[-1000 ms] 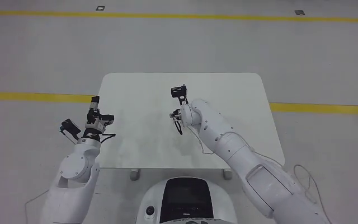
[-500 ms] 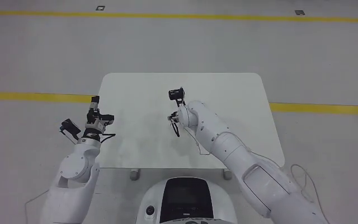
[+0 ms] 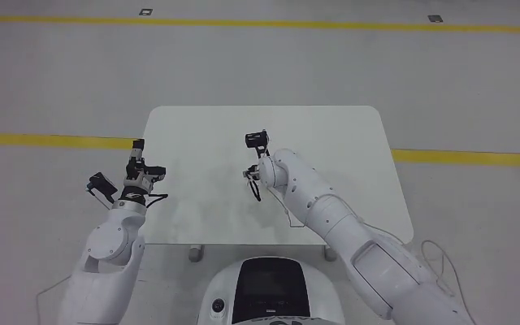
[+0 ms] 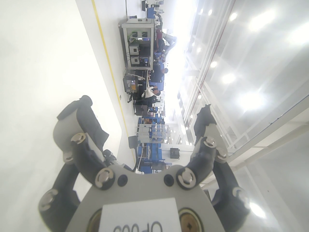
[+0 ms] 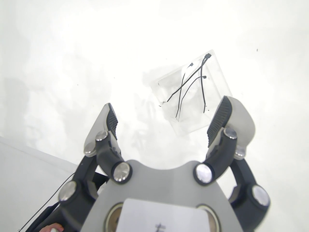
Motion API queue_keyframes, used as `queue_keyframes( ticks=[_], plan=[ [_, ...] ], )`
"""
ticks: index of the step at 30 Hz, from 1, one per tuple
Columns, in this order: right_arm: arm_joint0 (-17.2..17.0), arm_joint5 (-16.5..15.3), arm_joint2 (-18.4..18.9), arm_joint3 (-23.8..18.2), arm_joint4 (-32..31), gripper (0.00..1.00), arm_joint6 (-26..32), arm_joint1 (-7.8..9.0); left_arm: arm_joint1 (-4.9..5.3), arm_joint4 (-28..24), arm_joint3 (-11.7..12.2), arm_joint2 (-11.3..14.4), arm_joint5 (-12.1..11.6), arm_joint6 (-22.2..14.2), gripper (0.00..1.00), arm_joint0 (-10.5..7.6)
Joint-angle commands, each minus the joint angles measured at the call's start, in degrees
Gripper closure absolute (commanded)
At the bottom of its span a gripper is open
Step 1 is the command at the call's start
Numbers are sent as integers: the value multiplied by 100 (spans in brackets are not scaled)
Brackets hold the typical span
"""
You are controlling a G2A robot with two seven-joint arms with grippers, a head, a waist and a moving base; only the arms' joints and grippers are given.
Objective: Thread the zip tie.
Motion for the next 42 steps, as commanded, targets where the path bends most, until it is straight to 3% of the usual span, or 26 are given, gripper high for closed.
queue_keyframes(
  ticks=[1,16,19,26,32,42],
  plan=[
    [-3,-2,25,-12,12,0,-14,-9,0,0,0,0,0,0,0,0],
    [-100,-26,149,-35,72,0,-183,11,0,0,0,0,0,0,0,0],
    [-103,-2,207,-32,89,37,-217,14,0,0,0,0,0,0,0,0],
    [-128,-2,319,-43,51,65,-280,23,0,0,0,0,0,0,0,0],
    [-157,-2,385,-68,-88,100,-237,28,0,0,0,0,0,0,0,0],
    [-168,-2,396,83,-381,100,-226,-25,0,0,0,0,0,0,0,0]
  ],
)
